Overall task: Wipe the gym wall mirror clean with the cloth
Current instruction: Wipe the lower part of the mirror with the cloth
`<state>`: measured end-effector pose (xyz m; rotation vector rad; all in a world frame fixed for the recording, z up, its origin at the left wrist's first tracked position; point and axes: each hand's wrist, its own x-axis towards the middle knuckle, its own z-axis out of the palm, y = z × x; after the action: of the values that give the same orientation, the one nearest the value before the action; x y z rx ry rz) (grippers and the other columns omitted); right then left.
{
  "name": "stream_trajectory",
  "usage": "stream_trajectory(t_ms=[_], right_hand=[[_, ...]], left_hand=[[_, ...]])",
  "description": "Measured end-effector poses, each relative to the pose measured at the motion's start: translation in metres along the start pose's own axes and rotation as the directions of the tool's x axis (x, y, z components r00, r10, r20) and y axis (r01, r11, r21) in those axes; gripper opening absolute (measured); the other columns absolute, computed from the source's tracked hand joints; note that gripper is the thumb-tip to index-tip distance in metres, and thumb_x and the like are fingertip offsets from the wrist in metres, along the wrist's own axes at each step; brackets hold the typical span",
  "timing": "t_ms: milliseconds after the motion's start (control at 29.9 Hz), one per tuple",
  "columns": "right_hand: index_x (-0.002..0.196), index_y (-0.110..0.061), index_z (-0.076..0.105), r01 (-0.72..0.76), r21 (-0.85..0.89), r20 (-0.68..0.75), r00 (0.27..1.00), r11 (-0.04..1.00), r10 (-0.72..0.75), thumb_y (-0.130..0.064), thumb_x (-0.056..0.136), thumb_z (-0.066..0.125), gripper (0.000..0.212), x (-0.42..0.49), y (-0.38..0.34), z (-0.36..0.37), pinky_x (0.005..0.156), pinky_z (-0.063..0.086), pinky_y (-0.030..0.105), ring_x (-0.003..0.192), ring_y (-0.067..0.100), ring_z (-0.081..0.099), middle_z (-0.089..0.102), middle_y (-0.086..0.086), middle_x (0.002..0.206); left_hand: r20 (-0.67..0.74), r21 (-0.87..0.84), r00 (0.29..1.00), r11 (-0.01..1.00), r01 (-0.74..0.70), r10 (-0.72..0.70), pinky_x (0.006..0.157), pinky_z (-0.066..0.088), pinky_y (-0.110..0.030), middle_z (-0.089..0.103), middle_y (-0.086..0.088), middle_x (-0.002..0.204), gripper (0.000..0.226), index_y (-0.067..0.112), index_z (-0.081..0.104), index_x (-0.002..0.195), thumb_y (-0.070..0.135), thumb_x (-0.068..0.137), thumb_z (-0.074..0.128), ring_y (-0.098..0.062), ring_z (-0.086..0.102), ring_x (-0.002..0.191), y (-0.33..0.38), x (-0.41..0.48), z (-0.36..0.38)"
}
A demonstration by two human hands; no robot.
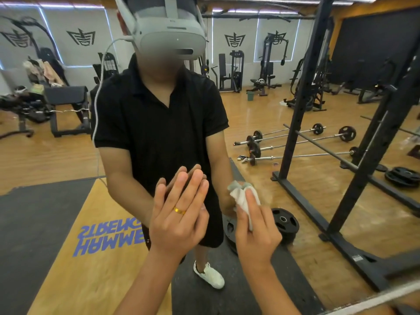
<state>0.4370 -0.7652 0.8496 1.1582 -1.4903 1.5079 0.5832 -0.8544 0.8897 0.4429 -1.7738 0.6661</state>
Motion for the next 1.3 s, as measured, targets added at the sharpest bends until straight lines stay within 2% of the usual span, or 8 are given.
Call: stream_trajectory(t_ms=[267,468,635,869,1003,1103,1204,1304], right_hand=[[0.128,-0.001,0.068,0.021,-0.005,-0.204,0.979,1.0,-0.022,-0.016,0.101,0.063,0.031,0.116,-0.026,0.01,0.058,0.034,0.018,0.067,0.013,0.049,0.062,0.012,0.082],[0.131,-0.001,0.066,0.01,0.061,-0.132,0.991,0.998,-0.002,-0.013,0.1,0.065,0.033,0.103,-0.025,0.006,0.064,0.034,0.015,0.069,0.014,0.051,0.061,0.014,0.084],[0.131,-0.001,0.066,0.002,0.056,-0.109,0.994,0.998,0.004,-0.01,0.098,0.066,0.034,0.092,-0.019,0.004,0.058,0.037,0.019,0.066,0.015,0.051,0.061,0.014,0.084],[0.136,-0.009,0.063,-0.193,0.142,-0.148,0.966,0.971,0.214,-0.022,0.102,0.063,0.037,0.086,-0.033,0.009,0.063,0.041,0.016,0.074,0.011,0.054,0.062,0.011,0.089],[0.138,-0.018,0.06,-0.347,0.235,-0.208,0.895,0.908,0.396,-0.026,0.102,0.062,0.037,0.074,-0.045,0.015,0.069,0.045,0.014,0.078,0.011,0.058,0.062,0.006,0.09],[0.14,-0.023,0.056,-0.413,0.269,-0.227,0.851,0.87,0.474,-0.024,0.103,0.063,0.038,0.062,-0.055,0.018,0.074,0.043,0.011,0.082,0.0,0.056,0.061,0.002,0.094],[0.141,-0.017,0.056,-0.44,0.282,-0.205,0.84,0.853,0.502,-0.023,0.103,0.062,0.039,0.042,-0.069,0.026,0.071,0.047,0.017,0.082,-0.002,0.056,0.059,0.0,0.094],[0.142,-0.014,0.056,-0.347,0.225,-0.111,0.919,0.91,0.378,-0.022,0.101,0.064,0.043,-0.005,-0.095,0.041,0.056,0.053,0.035,0.069,0.01,0.056,0.058,0.005,0.084]], left_hand=[[0.002,-0.012,1.0,0.999,0.03,-0.03,0.123,0.027,-0.052,0.049,-0.008,0.152,0.044,0.009,0.06,0.138,0.011,0.095,0.056,-0.026,0.037,0.15,0.003,0.002,-0.001],[0.033,-0.023,0.998,0.998,0.05,-0.049,0.127,0.02,-0.048,0.048,-0.008,0.152,0.042,0.008,0.059,0.139,0.011,0.097,0.053,-0.027,0.038,0.149,0.003,0.007,-0.006],[0.091,-0.116,0.995,0.992,0.051,-0.041,0.121,0.027,-0.059,0.042,-0.012,0.158,0.048,0.006,0.051,0.145,0.008,0.097,0.053,-0.027,0.03,0.153,-0.005,0.005,-0.027],[-0.036,0.098,0.988,0.983,0.153,-0.15,0.126,0.006,-0.054,0.048,-0.02,0.15,0.048,-0.001,0.049,0.145,0.012,0.099,0.052,-0.03,0.027,0.154,-0.075,-0.014,-0.069],[0.003,0.184,0.998,0.98,0.069,-0.07,0.126,0.001,-0.052,0.025,-0.007,0.168,0.059,0.007,0.036,0.157,0.019,0.101,0.046,-0.028,0.016,0.158,-0.093,-0.019,-0.068],[-0.003,0.212,0.998,0.975,0.066,-0.067,0.127,0.0,-0.05,0.019,-0.003,0.171,0.063,0.01,0.031,0.161,0.021,0.101,0.044,-0.025,0.011,0.158,-0.093,-0.022,-0.063],[0.008,0.2,0.997,0.977,0.068,-0.072,0.128,0.0,-0.049,0.019,-0.002,0.171,0.061,0.012,0.031,0.161,0.022,0.102,0.043,-0.025,0.012,0.158,-0.095,-0.025,-0.064],[-0.003,0.196,0.998,0.978,0.067,-0.068,0.128,0.001,-0.049,0.021,-0.002,0.17,0.058,0.011,0.034,0.159,0.022,0.103,0.042,-0.026,0.014,0.158,-0.095,-0.026,-0.063]])
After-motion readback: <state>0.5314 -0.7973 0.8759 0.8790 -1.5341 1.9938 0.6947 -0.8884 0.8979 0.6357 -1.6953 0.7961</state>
